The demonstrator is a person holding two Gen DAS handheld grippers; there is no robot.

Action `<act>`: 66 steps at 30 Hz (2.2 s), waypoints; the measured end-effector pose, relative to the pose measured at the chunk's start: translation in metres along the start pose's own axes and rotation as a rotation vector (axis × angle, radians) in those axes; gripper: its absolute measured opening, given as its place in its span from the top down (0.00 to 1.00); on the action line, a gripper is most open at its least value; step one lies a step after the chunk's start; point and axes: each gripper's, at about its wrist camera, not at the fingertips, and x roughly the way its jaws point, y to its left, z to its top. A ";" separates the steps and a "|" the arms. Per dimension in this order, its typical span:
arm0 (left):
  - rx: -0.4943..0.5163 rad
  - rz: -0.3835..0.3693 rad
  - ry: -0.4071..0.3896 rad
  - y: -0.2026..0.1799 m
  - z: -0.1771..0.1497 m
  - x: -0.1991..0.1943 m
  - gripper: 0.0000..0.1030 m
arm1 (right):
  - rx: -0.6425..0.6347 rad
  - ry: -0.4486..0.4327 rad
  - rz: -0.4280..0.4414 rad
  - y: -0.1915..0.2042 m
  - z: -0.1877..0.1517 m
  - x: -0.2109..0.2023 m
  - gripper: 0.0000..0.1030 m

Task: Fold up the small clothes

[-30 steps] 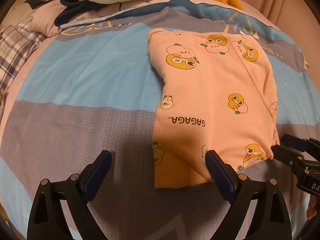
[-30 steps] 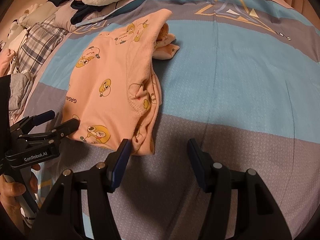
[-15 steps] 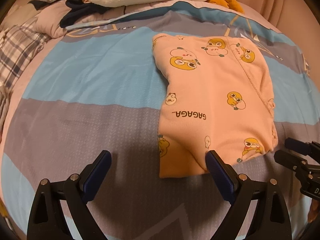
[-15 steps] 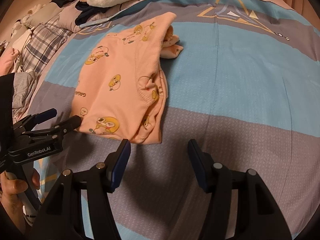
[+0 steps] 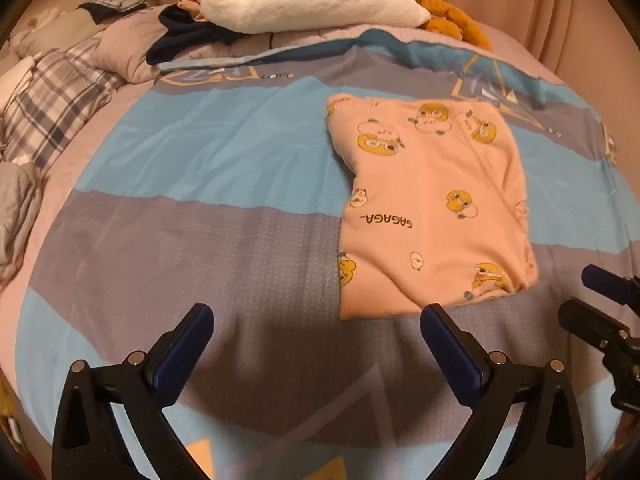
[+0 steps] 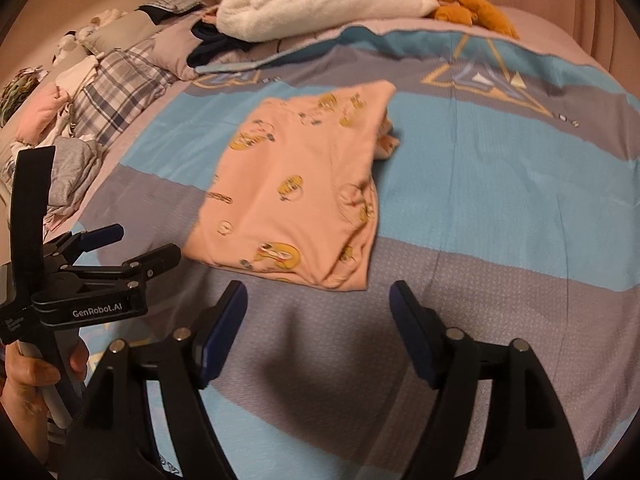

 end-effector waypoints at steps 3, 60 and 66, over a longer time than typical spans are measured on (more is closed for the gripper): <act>-0.006 -0.005 -0.014 0.001 -0.002 -0.010 0.01 | -0.009 -0.020 0.006 0.007 0.000 -0.007 0.21; -0.007 0.037 -0.113 -0.007 -0.034 -0.109 0.01 | -0.046 -0.163 -0.065 0.053 -0.020 -0.086 0.00; -0.003 0.038 -0.113 -0.008 -0.033 -0.110 0.01 | -0.047 -0.165 -0.071 0.052 -0.018 -0.087 0.00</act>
